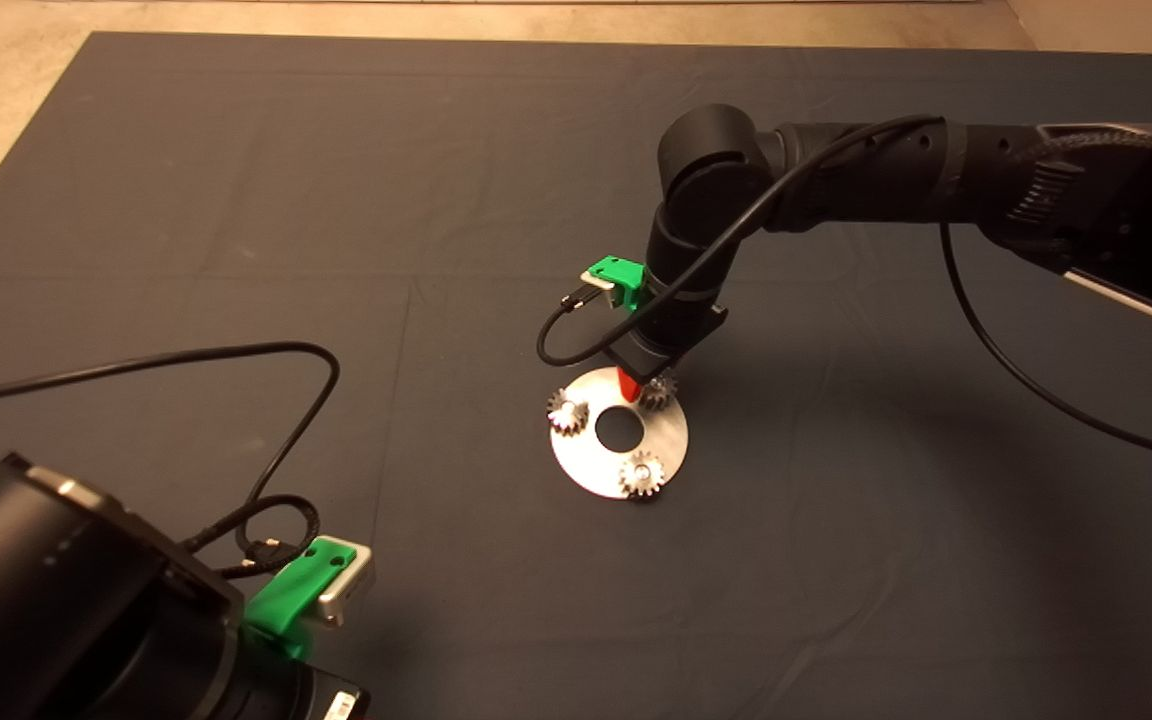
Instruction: Install three planetary gears onto the carrier pins
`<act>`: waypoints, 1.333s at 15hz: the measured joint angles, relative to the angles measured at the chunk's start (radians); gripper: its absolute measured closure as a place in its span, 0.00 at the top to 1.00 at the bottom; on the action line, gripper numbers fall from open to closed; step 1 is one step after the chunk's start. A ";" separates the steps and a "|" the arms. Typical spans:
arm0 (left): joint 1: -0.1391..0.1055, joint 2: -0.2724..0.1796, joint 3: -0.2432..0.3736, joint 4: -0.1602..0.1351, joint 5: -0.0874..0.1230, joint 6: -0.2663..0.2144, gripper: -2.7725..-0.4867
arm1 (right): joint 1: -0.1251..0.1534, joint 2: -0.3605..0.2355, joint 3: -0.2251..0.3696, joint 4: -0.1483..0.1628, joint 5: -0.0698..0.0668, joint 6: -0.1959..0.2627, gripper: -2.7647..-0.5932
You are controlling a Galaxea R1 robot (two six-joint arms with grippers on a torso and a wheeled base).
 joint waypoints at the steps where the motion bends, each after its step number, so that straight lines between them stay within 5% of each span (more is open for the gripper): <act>1: 0.000 0.000 0.000 0.000 0.000 0.000 0.87 | 0.006 -0.010 0.001 0.000 0.000 0.001 0.50; 5: 0.000 0.000 0.000 0.000 0.000 0.006 0.87 | 0.021 -0.106 0.048 0.000 0.001 0.031 0.53; 11: -0.005 0.018 -0.022 -0.001 0.000 0.039 0.87 | 0.021 -0.360 0.270 0.000 -0.012 0.146 0.53; 14: -0.029 0.067 -0.057 -0.001 0.001 0.046 0.87 | 0.023 -0.431 0.433 0.000 0.001 0.229 0.53; 18: -0.042 0.114 -0.080 -0.001 0.000 0.049 0.93 | 0.038 -0.530 0.564 0.006 -0.008 0.346 0.53; 20: -0.043 0.117 -0.083 -0.001 0.000 0.048 0.96 | 0.039 -0.561 0.670 0.009 -0.006 0.468 0.58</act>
